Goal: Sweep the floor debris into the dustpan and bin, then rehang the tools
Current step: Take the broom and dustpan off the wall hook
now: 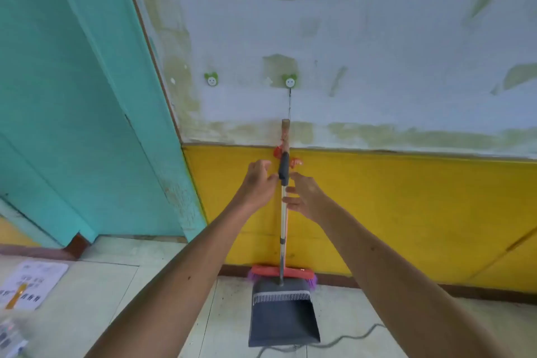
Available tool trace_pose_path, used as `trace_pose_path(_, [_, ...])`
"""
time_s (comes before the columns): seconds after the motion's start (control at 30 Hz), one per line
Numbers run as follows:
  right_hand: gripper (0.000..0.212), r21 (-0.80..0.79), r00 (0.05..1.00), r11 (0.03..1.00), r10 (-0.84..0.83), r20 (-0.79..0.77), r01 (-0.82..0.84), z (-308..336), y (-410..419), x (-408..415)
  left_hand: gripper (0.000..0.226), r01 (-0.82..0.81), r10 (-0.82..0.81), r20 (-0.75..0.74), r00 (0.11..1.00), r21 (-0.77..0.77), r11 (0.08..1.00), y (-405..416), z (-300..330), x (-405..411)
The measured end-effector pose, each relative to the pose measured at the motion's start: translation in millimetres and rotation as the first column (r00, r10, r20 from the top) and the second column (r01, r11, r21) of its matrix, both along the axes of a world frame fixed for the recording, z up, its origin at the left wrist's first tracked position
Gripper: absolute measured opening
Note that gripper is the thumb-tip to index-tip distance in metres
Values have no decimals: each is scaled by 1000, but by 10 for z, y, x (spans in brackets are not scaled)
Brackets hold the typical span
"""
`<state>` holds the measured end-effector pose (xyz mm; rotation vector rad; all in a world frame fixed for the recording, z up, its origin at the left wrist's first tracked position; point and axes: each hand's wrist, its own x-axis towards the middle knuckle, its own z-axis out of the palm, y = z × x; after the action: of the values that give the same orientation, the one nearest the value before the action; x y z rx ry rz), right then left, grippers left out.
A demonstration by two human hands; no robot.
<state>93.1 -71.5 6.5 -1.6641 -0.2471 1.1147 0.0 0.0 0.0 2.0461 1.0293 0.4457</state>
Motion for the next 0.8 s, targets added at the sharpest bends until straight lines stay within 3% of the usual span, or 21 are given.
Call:
trace_pose_path(0.1, [44, 68, 990, 997, -23, -141, 33, -34, 397, 87, 48, -58, 64, 123, 990, -55, 997, 435, 46, 263])
trace_pose_path(0.23, [12, 80, 963, 984, -139, -230, 161, -105, 848, 244, 47, 106, -104, 39, 994, -50, 993, 979, -3, 596])
trace_pose_path(0.37, [22, -23, 985, 998, -56, -164, 53, -27, 774, 348, 38, 237, -231, 64, 971, -109, 965, 1142, -51, 721])
trace_pose_path(0.47, [26, 30, 984, 998, 65, -166, -60, 233, 636, 395, 30, 283, -273, 118, 955, -80, 956, 1158, 9, 711])
trace_pose_path(0.63, [22, 136, 939, 939, 329, -99, -315, 766, 352, 315, 15, 229, -178, 343, 922, -111, 967, 1129, 299, 366])
trace_pose_path(0.7, [20, 191, 908, 893, 418, -19, -407, 911, 265, 258, 21, 164, -105, 425, 899, -106, 981, 1030, 412, 119])
trace_pose_path(0.8, [14, 306, 896, 848, 444, 35, -432, 951, 141, 107, 23, 34, 30, 462, 886, -128, 991, 785, 524, -295])
